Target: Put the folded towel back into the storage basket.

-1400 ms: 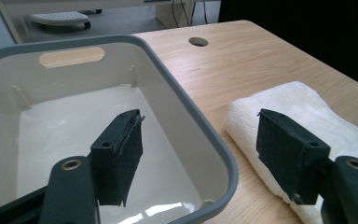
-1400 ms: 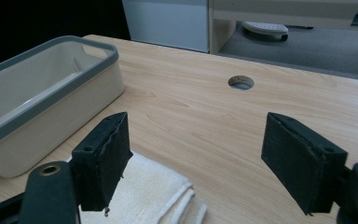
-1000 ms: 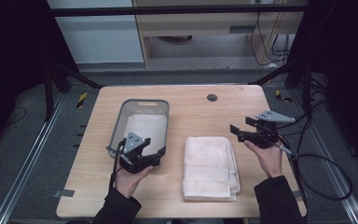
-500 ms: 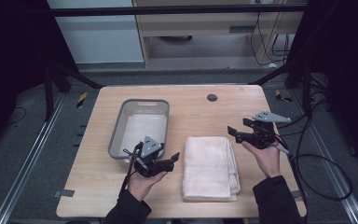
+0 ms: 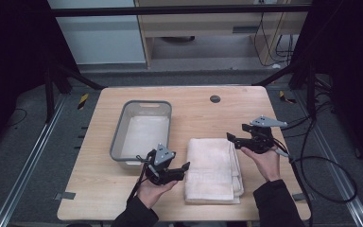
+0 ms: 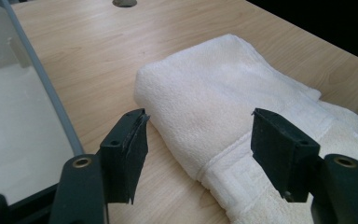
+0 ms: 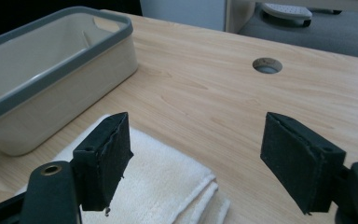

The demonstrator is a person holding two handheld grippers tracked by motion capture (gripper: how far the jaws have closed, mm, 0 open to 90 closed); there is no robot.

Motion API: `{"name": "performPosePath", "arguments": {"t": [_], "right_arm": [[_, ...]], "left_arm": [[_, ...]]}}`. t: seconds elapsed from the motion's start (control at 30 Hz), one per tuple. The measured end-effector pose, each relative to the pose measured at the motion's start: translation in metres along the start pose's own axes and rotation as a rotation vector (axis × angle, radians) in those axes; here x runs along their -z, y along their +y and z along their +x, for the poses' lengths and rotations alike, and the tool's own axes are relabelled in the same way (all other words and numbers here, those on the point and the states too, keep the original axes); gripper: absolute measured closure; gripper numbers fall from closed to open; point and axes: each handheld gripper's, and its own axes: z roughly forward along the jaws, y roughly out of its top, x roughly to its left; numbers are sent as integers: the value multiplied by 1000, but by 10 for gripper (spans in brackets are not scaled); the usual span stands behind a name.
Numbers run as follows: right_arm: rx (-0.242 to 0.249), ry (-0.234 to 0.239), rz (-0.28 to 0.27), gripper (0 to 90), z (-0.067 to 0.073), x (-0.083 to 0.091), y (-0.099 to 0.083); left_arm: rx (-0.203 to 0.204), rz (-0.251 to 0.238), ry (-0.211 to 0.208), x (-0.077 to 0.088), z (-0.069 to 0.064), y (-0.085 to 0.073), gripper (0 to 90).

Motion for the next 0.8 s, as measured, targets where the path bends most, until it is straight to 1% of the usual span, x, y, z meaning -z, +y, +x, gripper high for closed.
{"name": "performPosePath", "arguments": {"t": [0.13,0.2,0.27,0.37,0.43,0.47,0.5,0.53,0.57,0.67,0.8], "right_arm": [[-9,7,23,249,0,-4,-7],[-3,8,25,251,-1,-4,-8],[-5,14,45,253,-1,-7,-13],[-12,16,49,254,-2,-8,-15],[-17,19,66,254,-3,-11,-19],[-17,19,66,254,-3,-11,-19],[-17,16,79,254,-3,-13,-21],[-17,16,79,254,-3,-13,-21],[-12,17,79,254,-3,-14,-22],[-12,16,100,255,-4,-18,-27],[-22,13,116,257,-6,-21,-31]], "left_arm": [[1,17,-13,-5,-4,-4,358],[-1,29,-18,-7,-7,-6,358],[-2,37,-21,-9,-9,-8,358],[-5,53,-23,-12,-12,-12,358],[-10,62,-26,-14,-13,-14,357],[-7,64,-26,-15,-14,-15,357],[-10,68,-25,-16,-14,-16,353],[-7,71,-27,-17,-15,-18,353],[-13,79,-22,-18,-16,-19,352],[-19,93,-14,-22,-18,-23,346],[-18,111,-4,-27,-19,-28,337]]}}
